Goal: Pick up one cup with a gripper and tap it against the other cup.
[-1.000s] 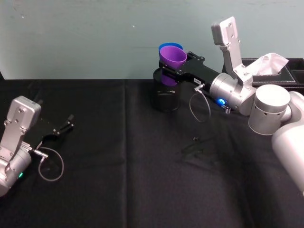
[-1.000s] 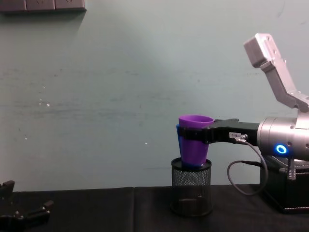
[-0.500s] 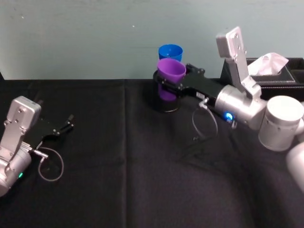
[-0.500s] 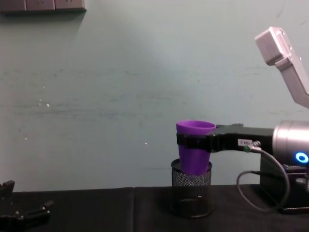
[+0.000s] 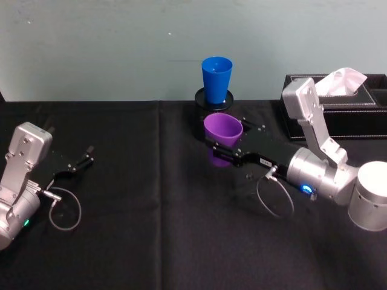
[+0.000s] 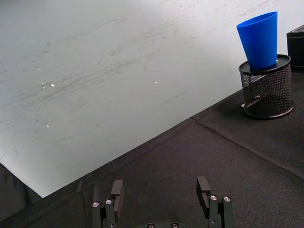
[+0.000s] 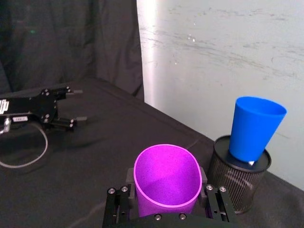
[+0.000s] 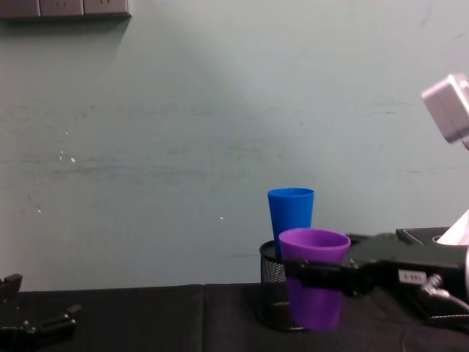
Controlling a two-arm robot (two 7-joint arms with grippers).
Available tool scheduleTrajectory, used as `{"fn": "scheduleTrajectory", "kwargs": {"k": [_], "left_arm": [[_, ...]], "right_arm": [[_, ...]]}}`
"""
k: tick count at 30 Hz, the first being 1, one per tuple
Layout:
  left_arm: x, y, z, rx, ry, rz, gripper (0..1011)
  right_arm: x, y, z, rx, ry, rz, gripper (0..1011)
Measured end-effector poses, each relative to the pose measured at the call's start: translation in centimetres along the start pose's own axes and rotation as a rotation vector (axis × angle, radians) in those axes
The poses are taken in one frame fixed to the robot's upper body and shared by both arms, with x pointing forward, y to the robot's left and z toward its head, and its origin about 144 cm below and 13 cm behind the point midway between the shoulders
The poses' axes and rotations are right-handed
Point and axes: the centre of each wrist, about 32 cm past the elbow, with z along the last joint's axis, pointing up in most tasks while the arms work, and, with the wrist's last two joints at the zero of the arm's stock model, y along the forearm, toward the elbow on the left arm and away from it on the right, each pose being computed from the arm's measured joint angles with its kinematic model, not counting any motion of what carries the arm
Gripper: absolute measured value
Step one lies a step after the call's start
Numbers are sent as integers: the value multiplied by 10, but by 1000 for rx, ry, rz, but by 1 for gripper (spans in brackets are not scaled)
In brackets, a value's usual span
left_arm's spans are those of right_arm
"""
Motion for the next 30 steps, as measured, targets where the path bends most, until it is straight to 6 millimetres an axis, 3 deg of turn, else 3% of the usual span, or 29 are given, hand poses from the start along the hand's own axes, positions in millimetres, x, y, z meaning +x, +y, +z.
{"fn": "scheduleTrajectory", "kwargs": {"k": [15, 30], "left_arm": [[0, 0, 0, 0, 0, 0, 1000], [0, 0, 0, 0, 0, 0, 1000]], "right_arm": [[-14, 0, -50, -19, 10, -6, 724], [-16, 2, -65, -34, 26, -8, 724]]}}
